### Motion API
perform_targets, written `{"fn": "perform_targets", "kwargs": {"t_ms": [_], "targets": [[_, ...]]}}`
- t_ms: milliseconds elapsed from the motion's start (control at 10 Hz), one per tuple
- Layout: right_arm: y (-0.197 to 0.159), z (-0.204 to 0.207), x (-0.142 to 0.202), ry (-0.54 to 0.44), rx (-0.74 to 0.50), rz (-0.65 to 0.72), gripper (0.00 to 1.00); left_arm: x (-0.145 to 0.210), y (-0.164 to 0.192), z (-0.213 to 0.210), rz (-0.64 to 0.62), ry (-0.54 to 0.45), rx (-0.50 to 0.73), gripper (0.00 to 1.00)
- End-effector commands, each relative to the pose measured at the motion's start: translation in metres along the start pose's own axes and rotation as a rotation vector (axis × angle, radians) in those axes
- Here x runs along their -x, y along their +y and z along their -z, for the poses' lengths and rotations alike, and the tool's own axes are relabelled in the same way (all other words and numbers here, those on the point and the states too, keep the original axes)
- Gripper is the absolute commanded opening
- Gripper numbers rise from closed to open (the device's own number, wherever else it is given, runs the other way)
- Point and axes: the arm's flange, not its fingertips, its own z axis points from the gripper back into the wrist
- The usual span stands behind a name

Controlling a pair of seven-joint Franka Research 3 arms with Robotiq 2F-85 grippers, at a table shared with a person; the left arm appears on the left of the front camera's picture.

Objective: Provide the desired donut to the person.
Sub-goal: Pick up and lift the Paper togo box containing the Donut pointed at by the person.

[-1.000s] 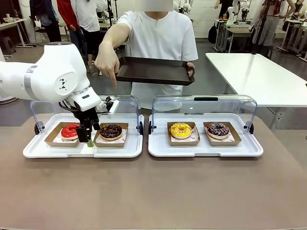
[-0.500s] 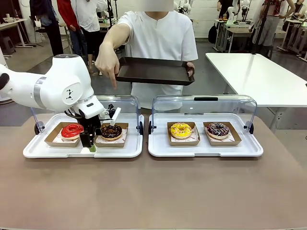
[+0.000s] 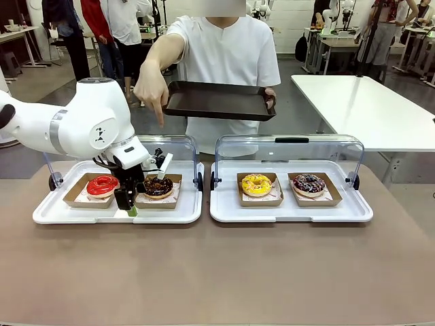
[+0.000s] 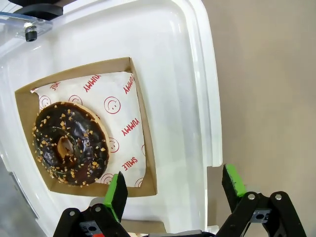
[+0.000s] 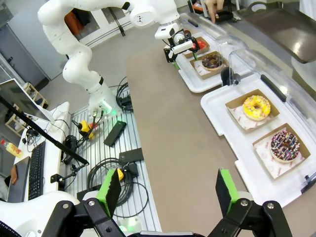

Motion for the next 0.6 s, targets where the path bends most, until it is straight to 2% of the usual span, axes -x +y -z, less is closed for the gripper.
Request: {"fn": "perform_targets", "kwargs": {"t_ms": [0,500], "targets": [[-0.0004,-0.0006,0.0002,-0.012,-0.008,0.002,1.00,0.0033,-0.0014,-0.0035,0.004,-0.001,0.006,1.00],[-0.0004,-0.0006,0.0002,-0.012,-0.008,0.002,1.00,-0.0004,0.0021,0.0042,0.011,0.015,-0.014,1.00]]}}
